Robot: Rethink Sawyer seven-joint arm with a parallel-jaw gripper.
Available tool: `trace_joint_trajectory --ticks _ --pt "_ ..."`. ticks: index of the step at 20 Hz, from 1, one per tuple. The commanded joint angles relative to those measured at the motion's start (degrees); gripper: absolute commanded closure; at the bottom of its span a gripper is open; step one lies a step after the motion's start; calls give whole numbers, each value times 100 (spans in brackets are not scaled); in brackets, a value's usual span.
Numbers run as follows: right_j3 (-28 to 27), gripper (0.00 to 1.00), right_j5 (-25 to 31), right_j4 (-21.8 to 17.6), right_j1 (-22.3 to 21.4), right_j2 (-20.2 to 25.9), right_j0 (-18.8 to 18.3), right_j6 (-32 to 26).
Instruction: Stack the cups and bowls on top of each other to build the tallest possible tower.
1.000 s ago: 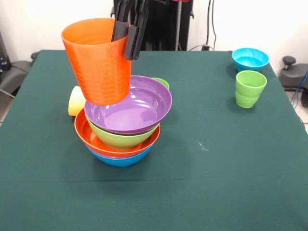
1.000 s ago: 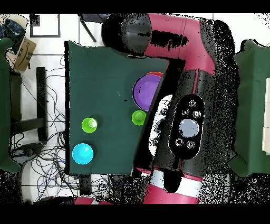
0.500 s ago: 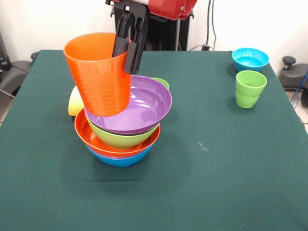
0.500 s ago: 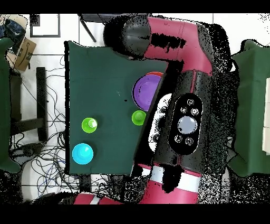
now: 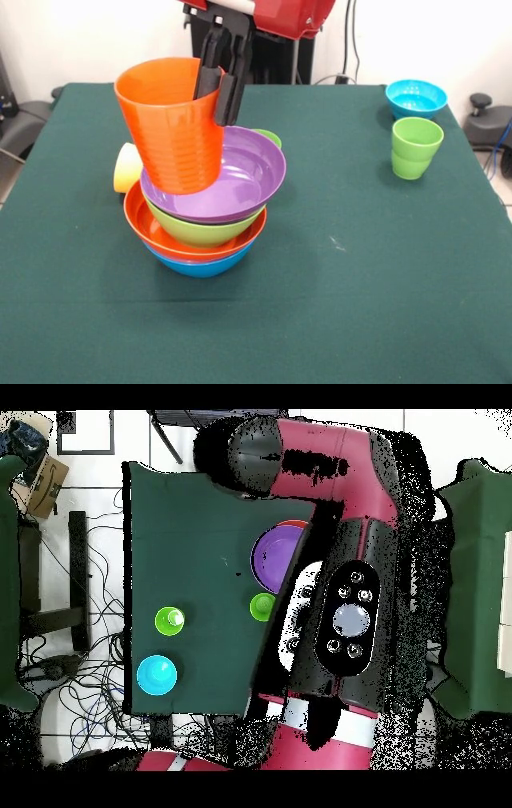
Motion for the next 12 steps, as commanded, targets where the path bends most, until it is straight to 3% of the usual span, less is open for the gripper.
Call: trace_joint_trajectory --ticks 1,12 --pt "602 100 246 -208 244 404 126 -126" --pt "687 100 212 -175 236 406 133 -77"
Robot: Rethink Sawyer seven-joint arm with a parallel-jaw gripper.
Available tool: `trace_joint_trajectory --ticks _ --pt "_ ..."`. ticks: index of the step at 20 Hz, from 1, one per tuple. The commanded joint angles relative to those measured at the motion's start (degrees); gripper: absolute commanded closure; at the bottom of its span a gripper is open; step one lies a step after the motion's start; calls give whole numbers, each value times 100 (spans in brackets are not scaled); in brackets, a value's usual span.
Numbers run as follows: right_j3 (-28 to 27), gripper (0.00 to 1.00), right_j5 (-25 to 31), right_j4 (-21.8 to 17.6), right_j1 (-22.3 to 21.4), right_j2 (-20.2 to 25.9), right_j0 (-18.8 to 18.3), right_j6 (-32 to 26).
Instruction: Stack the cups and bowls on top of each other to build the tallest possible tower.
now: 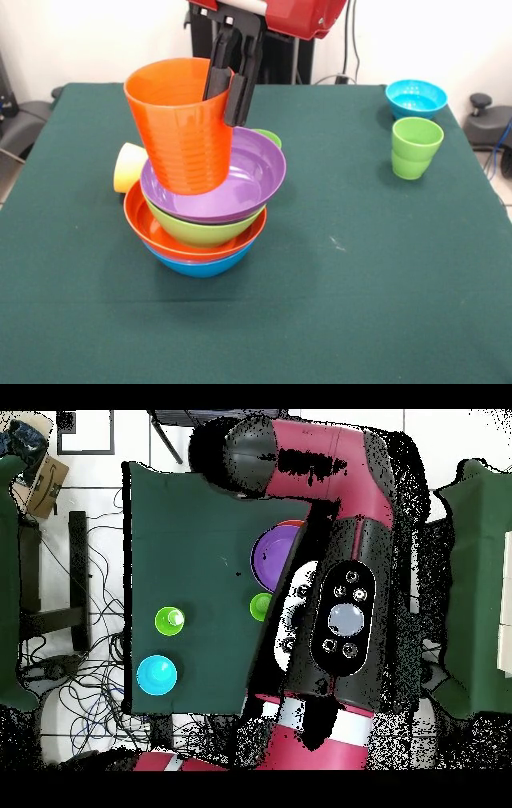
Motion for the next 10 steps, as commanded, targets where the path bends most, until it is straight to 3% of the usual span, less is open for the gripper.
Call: trace_joint_trajectory --ticks 1,10 --pt "691 100 222 -181 232 395 101 -70" --pt "712 100 598 50 316 497 4 0"
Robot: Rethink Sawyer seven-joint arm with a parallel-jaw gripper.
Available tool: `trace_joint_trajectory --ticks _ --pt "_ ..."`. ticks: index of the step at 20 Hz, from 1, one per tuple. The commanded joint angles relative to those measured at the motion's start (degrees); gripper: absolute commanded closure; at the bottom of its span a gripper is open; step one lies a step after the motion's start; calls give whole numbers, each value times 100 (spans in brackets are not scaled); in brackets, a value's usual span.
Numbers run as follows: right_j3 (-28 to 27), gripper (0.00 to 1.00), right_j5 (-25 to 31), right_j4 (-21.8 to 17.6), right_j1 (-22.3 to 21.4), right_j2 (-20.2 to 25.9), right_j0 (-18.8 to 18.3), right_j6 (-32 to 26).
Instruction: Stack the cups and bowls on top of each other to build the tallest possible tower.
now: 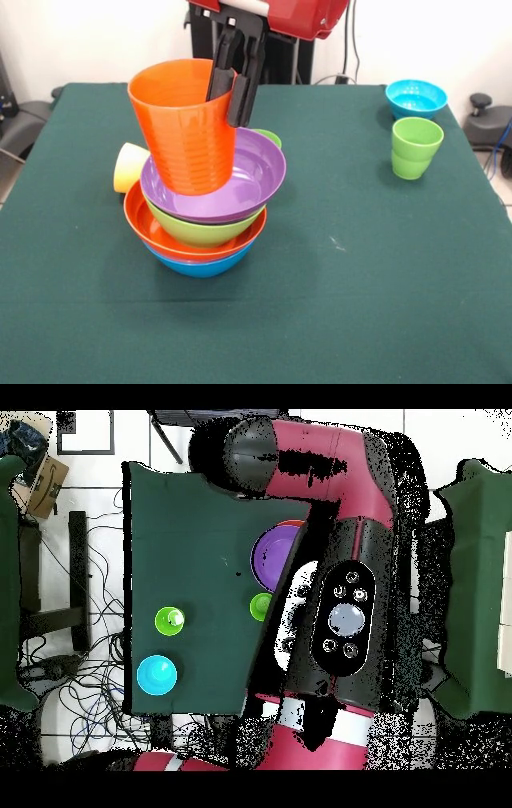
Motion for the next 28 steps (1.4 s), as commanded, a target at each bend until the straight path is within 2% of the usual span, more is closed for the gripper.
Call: trace_joint_trajectory --ticks 1,20,28 --pt "680 100 625 -3 324 486 8 20" --pt "876 100 434 54 468 350 76 239" --pt "918 100 518 15 384 264 99 203"
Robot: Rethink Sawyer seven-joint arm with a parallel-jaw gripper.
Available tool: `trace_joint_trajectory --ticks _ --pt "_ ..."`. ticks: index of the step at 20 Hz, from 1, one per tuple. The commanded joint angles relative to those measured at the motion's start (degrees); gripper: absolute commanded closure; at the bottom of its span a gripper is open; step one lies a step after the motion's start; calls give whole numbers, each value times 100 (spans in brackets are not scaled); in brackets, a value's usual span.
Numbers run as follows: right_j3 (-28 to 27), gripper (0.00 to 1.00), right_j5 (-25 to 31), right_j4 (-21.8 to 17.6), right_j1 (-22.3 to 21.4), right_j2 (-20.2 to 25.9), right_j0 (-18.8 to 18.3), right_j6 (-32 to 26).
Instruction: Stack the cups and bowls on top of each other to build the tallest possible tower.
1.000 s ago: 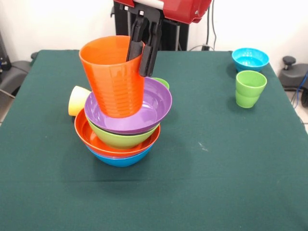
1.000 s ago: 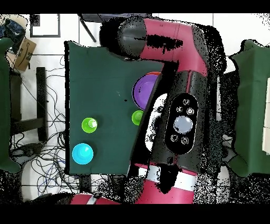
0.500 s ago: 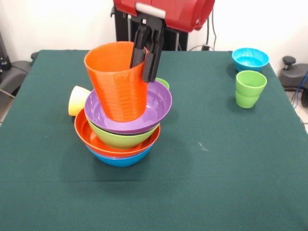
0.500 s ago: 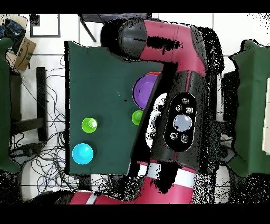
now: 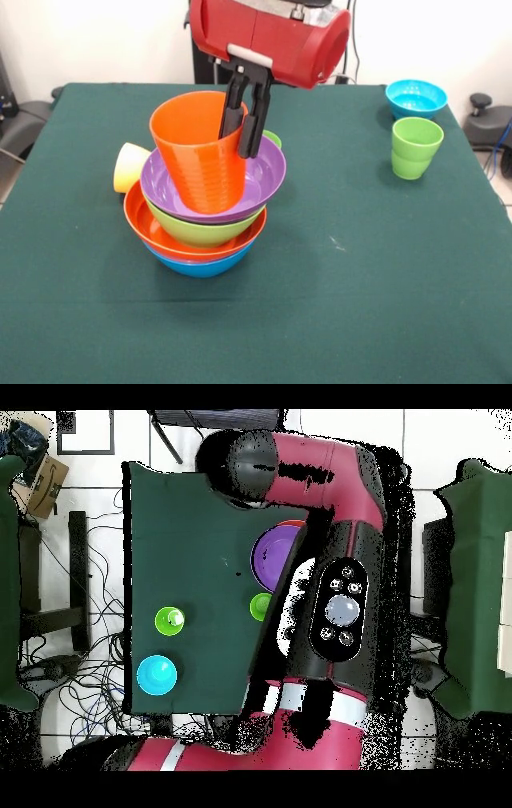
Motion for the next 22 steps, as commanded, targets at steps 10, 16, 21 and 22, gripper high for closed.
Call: trace_joint_trajectory --ticks 10,16,21,22 --pt "932 100 480 -96 60 287 74 197" --pt "1027 100 422 -120 12 276 51 157" --pt "1181 100 350 -113 -71 297 16 94" --pt "1201 100 344 -108 -83 303 16 97"
